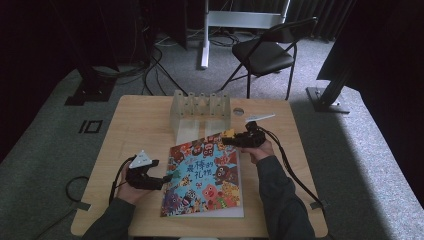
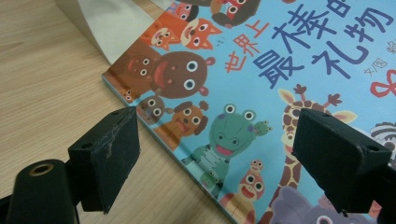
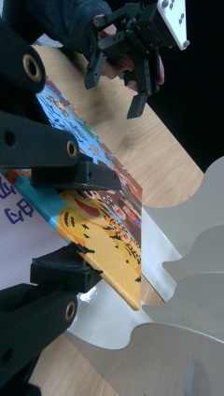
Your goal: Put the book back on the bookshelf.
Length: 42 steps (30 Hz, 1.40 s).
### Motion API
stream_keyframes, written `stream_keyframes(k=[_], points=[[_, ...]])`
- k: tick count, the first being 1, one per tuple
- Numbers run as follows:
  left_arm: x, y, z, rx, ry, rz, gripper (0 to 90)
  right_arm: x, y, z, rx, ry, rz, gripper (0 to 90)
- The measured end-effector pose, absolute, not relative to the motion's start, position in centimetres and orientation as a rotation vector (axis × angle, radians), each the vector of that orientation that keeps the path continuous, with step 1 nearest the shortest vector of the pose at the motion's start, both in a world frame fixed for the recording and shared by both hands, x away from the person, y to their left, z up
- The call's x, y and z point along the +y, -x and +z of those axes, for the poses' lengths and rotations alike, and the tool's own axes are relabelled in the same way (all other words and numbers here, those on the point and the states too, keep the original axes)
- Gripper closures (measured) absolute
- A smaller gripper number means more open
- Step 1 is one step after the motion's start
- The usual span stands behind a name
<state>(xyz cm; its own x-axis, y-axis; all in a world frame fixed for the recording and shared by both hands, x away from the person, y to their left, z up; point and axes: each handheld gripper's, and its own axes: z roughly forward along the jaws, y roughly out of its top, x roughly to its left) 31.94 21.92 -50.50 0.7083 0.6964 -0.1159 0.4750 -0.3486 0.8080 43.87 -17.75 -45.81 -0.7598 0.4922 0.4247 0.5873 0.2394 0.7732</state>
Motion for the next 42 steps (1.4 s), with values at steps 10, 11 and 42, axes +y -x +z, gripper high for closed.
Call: stream_keyframes(k=[10, 11, 42], points=[[22.5, -32.6, -49.3, 0.897, -1.991, 0.321, 14.8, -17.9, -43.1, -45.4, -2.371, 1.059, -1.615, 66.0], [22.5, -32.7, -49.2, 0.896, -1.992, 0.323, 14.8, -17.9, -43.0, -45.3, -2.369, 1.059, -1.624, 66.2], [22.7, -34.8, -49.2, 0.880, -1.935, 0.234, 14.7, -18.9, -38.2, -41.7, -2.263, 0.928, -1.958, 76.9]])
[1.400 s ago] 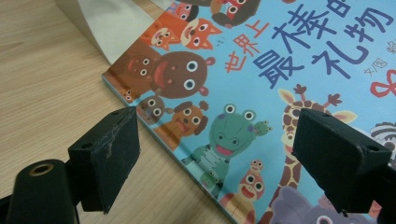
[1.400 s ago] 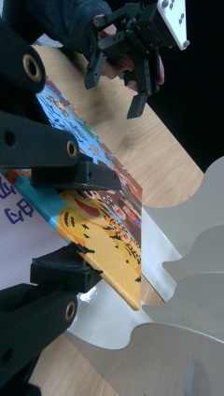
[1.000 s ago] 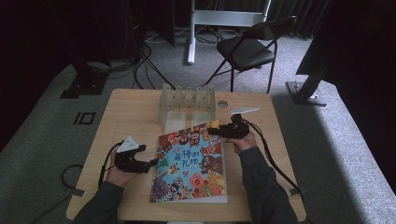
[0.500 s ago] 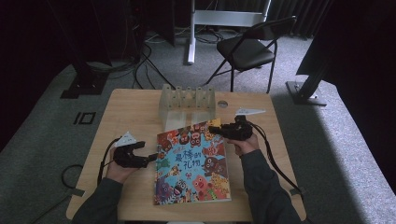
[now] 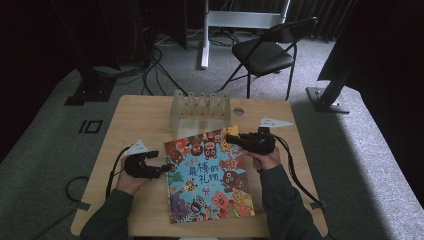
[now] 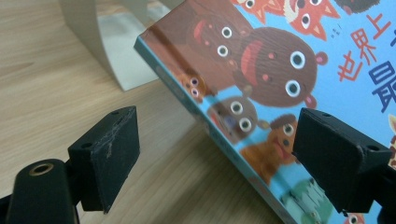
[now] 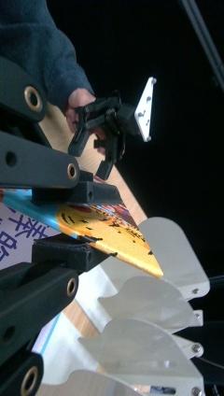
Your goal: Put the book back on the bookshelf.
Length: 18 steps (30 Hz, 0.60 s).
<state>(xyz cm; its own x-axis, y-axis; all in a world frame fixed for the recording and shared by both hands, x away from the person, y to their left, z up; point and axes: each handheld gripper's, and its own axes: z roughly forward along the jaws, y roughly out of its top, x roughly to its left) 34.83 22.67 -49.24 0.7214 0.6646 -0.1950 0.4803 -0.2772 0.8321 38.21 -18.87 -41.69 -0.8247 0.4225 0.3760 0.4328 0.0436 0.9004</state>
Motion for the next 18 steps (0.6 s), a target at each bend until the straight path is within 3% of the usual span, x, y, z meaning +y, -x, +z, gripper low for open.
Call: stream_keyframes(k=[18], points=[[22.1, -36.0, -48.1, 0.744, -1.861, 0.106, 10.3, -19.8, -36.8, -41.6, -2.177, 0.781, -2.098, 79.2]])
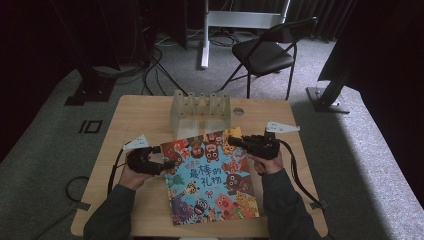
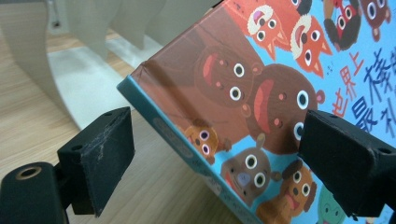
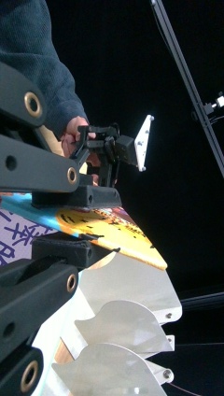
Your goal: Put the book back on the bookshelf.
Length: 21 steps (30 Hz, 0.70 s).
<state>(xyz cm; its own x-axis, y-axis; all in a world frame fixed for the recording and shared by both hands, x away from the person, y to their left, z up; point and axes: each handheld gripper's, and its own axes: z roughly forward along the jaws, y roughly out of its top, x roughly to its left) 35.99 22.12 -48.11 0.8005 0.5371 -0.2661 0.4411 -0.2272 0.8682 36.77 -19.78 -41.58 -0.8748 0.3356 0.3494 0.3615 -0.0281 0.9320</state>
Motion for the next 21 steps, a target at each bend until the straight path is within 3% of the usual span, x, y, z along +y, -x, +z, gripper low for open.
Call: stream_keyframes(k=[9, 14, 21], points=[[21.5, -36.7, -47.5, 0.693, -1.825, 0.003, 10.5, -19.9, -36.6, -41.4, -2.164, 0.712, -2.123, 79.5], [21.0, -36.8, -46.7, 0.680, -1.842, 0.002, 18.3, -19.9, -36.8, -41.4, -2.183, 0.715, -2.106, 79.1], [22.1, -36.8, -46.1, 0.663, -1.789, -0.056, 36.3, -20.5, -36.9, -41.1, -2.248, 0.670, -2.058, 77.7]])
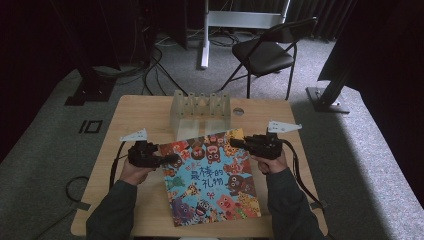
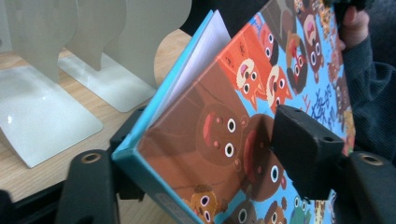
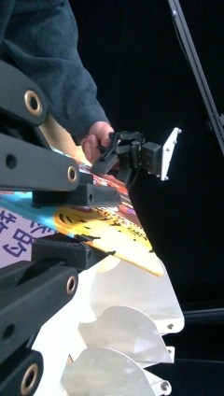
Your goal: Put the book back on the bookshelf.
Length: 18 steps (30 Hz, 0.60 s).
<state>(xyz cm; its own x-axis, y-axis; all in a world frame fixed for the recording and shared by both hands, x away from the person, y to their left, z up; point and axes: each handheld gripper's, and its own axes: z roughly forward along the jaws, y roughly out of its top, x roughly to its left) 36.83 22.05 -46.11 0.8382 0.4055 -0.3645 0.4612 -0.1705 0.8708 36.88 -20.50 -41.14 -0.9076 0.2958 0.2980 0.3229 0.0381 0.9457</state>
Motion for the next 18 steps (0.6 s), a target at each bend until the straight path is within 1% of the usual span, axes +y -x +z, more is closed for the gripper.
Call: stream_keyframes(k=[5, 18], points=[[22.6, -36.4, -45.5, 0.636, -1.761, -0.069, 47.8, -20.9, -37.1, -41.0, -2.306, 0.684, -2.011, 73.5], [22.4, -35.3, -42.8, 0.561, -1.780, -0.009, 59.9, -21.6, -37.0, -40.6, -2.421, 0.718, -1.958, 66.7]])
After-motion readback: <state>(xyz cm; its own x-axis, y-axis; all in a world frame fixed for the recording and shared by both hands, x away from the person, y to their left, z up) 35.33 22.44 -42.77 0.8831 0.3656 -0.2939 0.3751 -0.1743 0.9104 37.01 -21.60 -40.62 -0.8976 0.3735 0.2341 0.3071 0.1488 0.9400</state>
